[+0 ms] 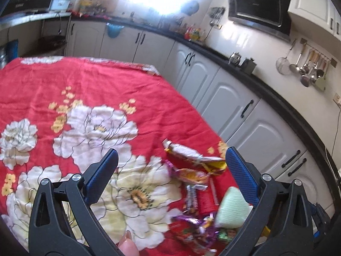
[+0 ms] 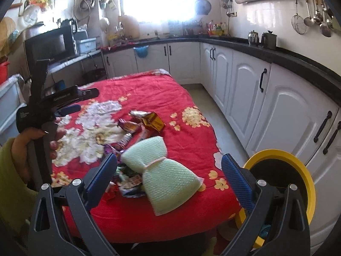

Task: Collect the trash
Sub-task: 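Move both open grippers back toward the mint-green scrubber and wrappers, then grasp the mint-green scrubber with the right gripper while the left gripper grasps a purple wrapper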

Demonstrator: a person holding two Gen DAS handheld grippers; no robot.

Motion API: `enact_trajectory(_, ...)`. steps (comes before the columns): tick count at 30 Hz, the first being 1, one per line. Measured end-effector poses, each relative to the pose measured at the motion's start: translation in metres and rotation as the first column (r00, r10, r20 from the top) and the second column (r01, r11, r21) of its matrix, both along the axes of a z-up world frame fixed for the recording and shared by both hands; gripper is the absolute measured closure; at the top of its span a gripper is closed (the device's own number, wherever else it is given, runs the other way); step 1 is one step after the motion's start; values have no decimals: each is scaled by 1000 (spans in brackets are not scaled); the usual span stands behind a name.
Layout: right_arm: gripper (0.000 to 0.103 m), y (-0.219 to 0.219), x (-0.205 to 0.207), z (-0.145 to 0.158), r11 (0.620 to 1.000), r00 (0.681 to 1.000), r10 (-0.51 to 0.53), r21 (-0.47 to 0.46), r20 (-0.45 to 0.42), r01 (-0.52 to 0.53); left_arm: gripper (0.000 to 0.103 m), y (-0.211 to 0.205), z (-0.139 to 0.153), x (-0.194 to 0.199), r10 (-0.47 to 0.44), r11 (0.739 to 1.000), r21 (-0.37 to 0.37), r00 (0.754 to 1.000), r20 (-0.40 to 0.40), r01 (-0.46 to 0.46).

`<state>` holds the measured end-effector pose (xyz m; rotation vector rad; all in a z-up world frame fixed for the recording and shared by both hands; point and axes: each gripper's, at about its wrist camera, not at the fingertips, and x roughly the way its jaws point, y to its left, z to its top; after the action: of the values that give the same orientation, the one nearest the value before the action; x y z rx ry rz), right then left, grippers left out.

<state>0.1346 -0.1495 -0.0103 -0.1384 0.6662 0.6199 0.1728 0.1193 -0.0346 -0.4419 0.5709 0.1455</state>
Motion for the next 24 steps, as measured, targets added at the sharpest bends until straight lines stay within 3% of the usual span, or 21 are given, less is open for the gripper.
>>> enact_trajectory(7,8,8,24,-28,997,999,7,-70,-48,-11,11,12,-31,17,-40,994,-104,995,-87,30)
enact_trajectory(10,8,14,32,-35,995,998,28,-94,-60,-33,22,10,-41,26,-83,984,-164,991,-110,64)
enact_trajectory(15,8,29,39,-42,987,993,92,-126,-80,-101,31,5,-50,41,-131,968,-233,982,-136,97)
enact_trajectory(17,8,38,42,-45,979,989,120,-155,-91,-133,34,6,-55,49,-148,949,-300,978,-149,98)
enact_trajectory(23,9,55,49,-59,960,971,180,-187,-156,-208,40,6,-63,65,-154,937,-341,967,-202,78)
enact_trajectory(24,15,57,51,-61,959,968,185,-185,-167,-215,42,7,-66,68,-150,935,-348,964,-219,67)
